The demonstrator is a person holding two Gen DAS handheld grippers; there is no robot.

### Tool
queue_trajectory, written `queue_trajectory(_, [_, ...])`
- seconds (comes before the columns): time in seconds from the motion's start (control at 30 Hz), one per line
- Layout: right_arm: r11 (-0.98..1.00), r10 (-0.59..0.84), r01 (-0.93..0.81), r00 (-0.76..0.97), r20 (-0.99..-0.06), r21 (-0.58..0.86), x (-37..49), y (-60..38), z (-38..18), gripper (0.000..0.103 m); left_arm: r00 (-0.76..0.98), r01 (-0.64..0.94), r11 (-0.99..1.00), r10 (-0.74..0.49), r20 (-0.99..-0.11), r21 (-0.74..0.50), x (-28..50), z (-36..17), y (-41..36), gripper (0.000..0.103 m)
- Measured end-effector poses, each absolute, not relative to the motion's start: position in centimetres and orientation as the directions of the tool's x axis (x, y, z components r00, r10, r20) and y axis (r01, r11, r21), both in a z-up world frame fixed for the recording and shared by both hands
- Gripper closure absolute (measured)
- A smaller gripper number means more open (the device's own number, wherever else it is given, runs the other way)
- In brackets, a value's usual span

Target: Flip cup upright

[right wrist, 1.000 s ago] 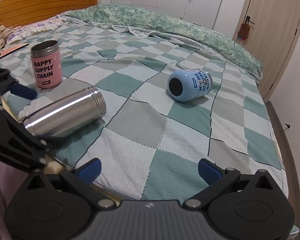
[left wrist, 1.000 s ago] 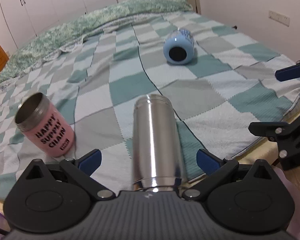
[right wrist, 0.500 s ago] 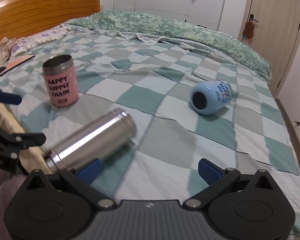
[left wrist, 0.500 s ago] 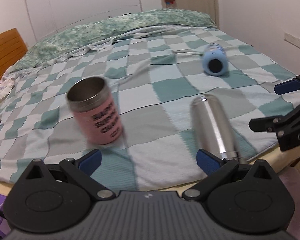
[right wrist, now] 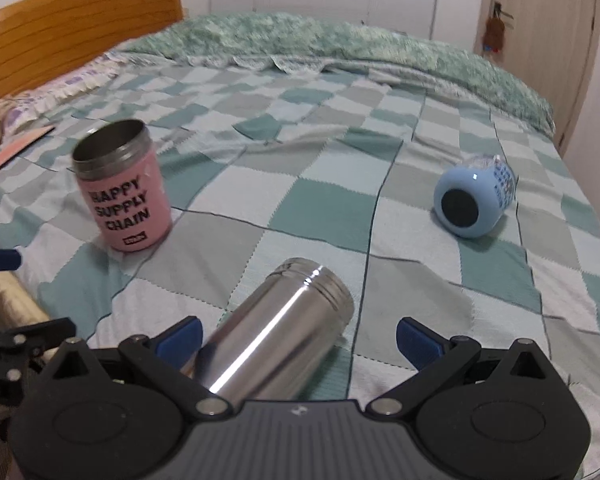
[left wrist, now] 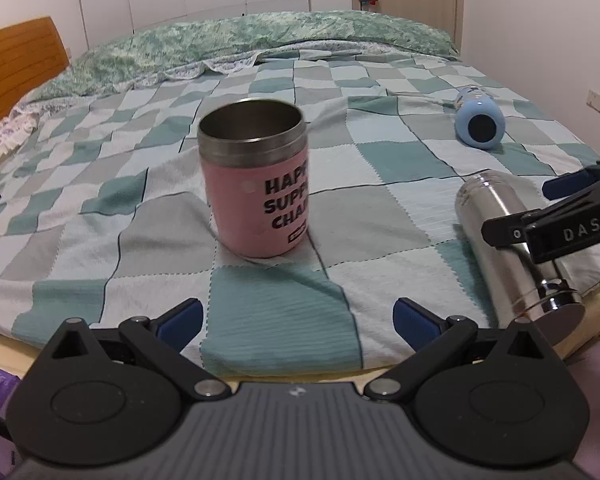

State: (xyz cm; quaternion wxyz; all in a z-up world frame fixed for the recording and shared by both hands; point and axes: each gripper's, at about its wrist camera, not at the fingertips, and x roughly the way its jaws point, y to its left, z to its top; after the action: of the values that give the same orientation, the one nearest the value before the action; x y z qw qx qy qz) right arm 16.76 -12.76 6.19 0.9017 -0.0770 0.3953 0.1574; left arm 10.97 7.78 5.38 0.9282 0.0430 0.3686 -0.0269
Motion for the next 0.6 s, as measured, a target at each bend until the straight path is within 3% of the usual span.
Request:
queue_trajectory(0.3, [0.948, 0.276, -0.288, 0.541, -0.794, 0.133, 19.7, -12.3, 4.2, 0.003, 0.723, 0.085, 0.996, -0.055, -0.689, 0.009, 12.2, 4.5, 9.8, 0.0])
queue_trajectory(0.43, [0.958, 0.273, -0.218, 0.507, -0.818, 0.184, 20.9, -12.7, 3.4, 0.014, 0.72, 0.093, 0.996, -0.068, -0.691, 0.0, 12.5, 4.3, 10.0, 0.0])
queue_trajectory(0.5, [0.957, 0.287, -0.189, 0.49, -0.823, 0.221, 21.4, -13.0, 3.1, 0.026, 0.721, 0.094, 0.996, -0.068, -0.69, -0.001, 12.5, 4.2, 10.1, 0.0])
queue_trajectory(0.6, [0.948, 0.317, -0.179, 0.488, -0.813, 0.262, 21.5, -13.4, 3.1, 0.03, 0.72, 0.092, 0.996, -0.067, -0.69, 0.0, 12.6, 4.2, 10.1, 0.0])
